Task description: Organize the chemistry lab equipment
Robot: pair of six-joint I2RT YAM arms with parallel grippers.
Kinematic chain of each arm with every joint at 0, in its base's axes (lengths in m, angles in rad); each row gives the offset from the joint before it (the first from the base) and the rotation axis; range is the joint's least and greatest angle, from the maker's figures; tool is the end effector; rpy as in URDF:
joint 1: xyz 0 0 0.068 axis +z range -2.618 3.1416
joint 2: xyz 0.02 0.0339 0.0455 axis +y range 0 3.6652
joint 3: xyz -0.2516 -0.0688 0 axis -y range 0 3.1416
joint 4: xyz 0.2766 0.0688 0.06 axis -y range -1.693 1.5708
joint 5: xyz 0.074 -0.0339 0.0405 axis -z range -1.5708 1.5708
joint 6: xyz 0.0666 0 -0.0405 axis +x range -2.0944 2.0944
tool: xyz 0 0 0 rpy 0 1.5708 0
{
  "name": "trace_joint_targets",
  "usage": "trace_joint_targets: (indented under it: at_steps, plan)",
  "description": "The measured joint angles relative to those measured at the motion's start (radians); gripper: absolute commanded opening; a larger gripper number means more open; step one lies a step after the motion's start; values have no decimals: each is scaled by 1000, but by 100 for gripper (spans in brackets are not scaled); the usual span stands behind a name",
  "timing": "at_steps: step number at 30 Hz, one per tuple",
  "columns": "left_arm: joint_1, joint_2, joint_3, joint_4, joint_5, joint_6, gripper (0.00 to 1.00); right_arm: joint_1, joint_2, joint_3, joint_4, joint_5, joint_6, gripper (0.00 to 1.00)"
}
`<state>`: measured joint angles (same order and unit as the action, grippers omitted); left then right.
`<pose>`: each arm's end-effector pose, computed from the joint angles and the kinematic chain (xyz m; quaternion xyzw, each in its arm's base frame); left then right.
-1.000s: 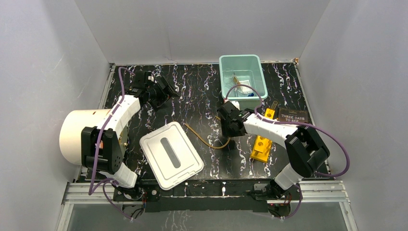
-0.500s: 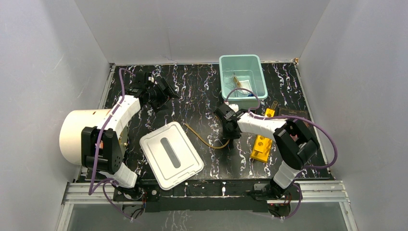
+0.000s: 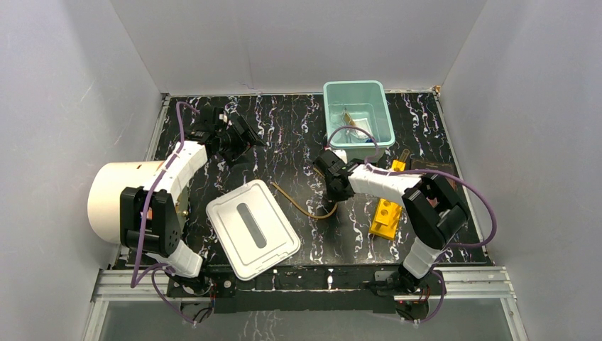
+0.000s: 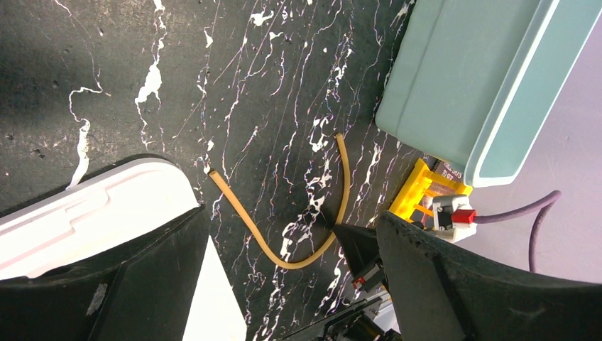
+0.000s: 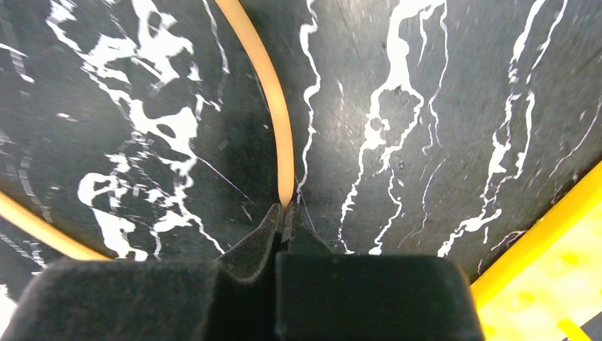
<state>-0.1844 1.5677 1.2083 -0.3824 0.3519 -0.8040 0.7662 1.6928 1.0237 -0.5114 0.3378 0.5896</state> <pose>0.3889 -0.0959 0.2317 -0.2076 0.8798 -0.3291 0.2731 0.2724 0.2315 0.1122 -0.0528 0.9662 -0.0086 0.2523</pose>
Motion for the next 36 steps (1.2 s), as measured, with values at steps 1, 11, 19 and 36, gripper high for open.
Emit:
trace_joint_targets:
  at_steps: [1, 11, 19, 36]
  plan:
    - [0, 0, 0, 0, 0, 0, 86, 0, -2, 9, 0, 1, -18, 0]
    - [0, -6, -3, 2, -38, 0, 86, 0, -113, 225, 56, 1, -208, 0]
    - [0, -114, -39, 22, -118, 3, 86, 0, -219, 335, 167, 31, -370, 0]
    - [0, -143, -91, 37, -136, -29, 86, -133, -310, 560, 529, 231, -789, 0]
